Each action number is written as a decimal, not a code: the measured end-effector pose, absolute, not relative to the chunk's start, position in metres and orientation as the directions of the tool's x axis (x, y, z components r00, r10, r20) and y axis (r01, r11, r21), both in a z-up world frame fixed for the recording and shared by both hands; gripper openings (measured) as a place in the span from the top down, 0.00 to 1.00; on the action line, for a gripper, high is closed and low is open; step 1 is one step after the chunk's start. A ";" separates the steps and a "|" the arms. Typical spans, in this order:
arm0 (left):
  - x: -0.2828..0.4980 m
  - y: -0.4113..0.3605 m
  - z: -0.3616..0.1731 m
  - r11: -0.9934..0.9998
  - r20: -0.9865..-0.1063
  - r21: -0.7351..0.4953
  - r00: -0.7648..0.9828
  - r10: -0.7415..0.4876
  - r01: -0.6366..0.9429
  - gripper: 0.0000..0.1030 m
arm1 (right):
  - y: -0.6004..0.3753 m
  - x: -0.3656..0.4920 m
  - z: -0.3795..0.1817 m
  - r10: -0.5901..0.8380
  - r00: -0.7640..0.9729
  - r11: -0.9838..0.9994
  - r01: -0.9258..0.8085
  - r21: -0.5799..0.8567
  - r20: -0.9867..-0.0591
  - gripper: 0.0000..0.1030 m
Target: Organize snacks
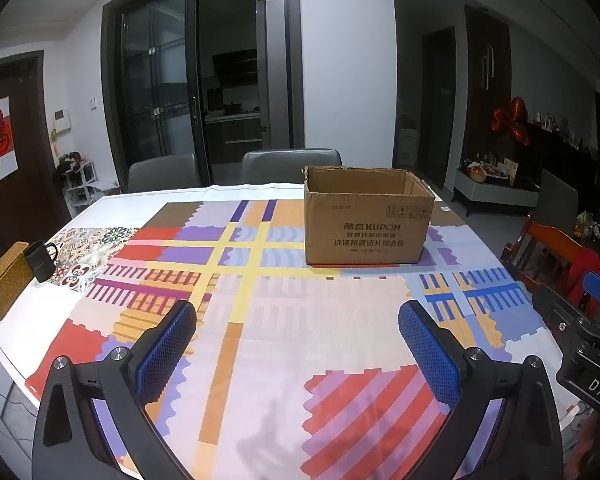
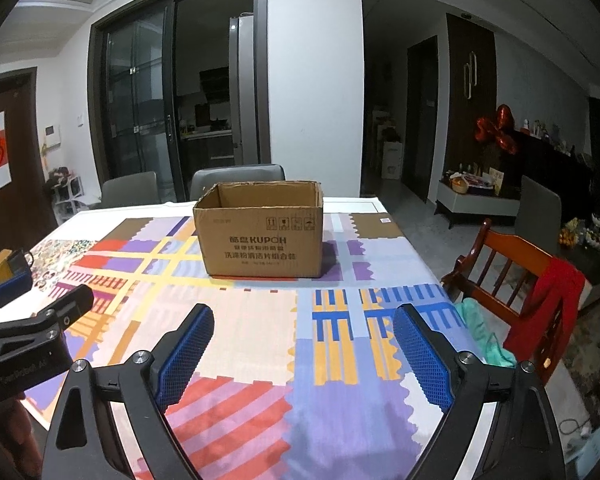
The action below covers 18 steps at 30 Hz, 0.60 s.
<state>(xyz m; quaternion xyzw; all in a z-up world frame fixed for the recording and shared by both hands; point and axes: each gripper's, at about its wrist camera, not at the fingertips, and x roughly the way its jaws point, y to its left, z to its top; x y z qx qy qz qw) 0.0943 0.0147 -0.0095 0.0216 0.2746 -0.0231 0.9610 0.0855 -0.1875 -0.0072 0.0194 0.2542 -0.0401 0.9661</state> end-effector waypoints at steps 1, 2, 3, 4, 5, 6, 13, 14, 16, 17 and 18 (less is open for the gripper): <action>0.094 0.015 -0.010 0.998 -0.529 0.028 0.848 -0.032 0.056 0.00 | -0.187 0.085 -0.007 -0.068 0.867 0.996 0.088 0.018 -0.493 0.11; 0.094 0.015 -0.010 0.998 -0.529 0.028 0.848 -0.034 0.058 0.00 | -0.187 0.085 -0.007 -0.067 0.867 0.996 0.088 0.018 -0.494 0.11; 0.094 0.015 -0.010 0.998 -0.530 0.027 0.847 -0.036 0.059 0.00 | -0.186 0.084 -0.008 -0.068 0.866 0.996 0.088 0.018 -0.496 0.11; 0.094 0.015 -0.010 0.998 -0.530 0.027 0.847 -0.034 0.057 0.00 | -0.186 0.084 -0.008 -0.067 0.865 0.996 0.088 0.019 -0.498 0.11; 0.094 0.015 -0.010 0.998 -0.531 0.026 0.846 -0.035 0.058 0.00 | -0.186 0.084 -0.008 -0.065 0.865 0.996 0.087 0.021 -0.498 0.11; 0.093 0.015 -0.009 0.998 -0.532 0.025 0.846 -0.037 0.059 0.00 | -0.185 0.083 -0.008 -0.065 0.864 0.996 0.087 0.021 -0.499 0.11; 0.092 0.015 -0.009 0.998 -0.531 0.025 0.846 -0.036 0.058 0.00 | -0.185 0.083 -0.009 -0.064 0.864 0.996 0.088 0.023 -0.499 0.11; 0.092 0.015 -0.009 0.998 -0.532 0.025 0.846 -0.036 0.057 0.00 | -0.185 0.083 -0.009 -0.064 0.864 0.996 0.087 0.023 -0.500 0.11; 0.092 0.016 -0.009 0.998 -0.531 0.026 0.846 -0.035 0.058 0.00 | -0.185 0.083 -0.009 -0.066 0.865 0.996 0.087 0.020 -0.498 0.11; 0.092 0.016 -0.009 0.998 -0.531 0.025 0.847 -0.034 0.056 0.00 | -0.185 0.083 -0.009 -0.065 0.865 0.996 0.087 0.021 -0.497 0.11; 0.092 0.016 -0.009 0.998 -0.532 0.025 0.846 -0.034 0.056 0.00 | -0.185 0.083 -0.009 -0.065 0.865 0.996 0.087 0.022 -0.497 0.11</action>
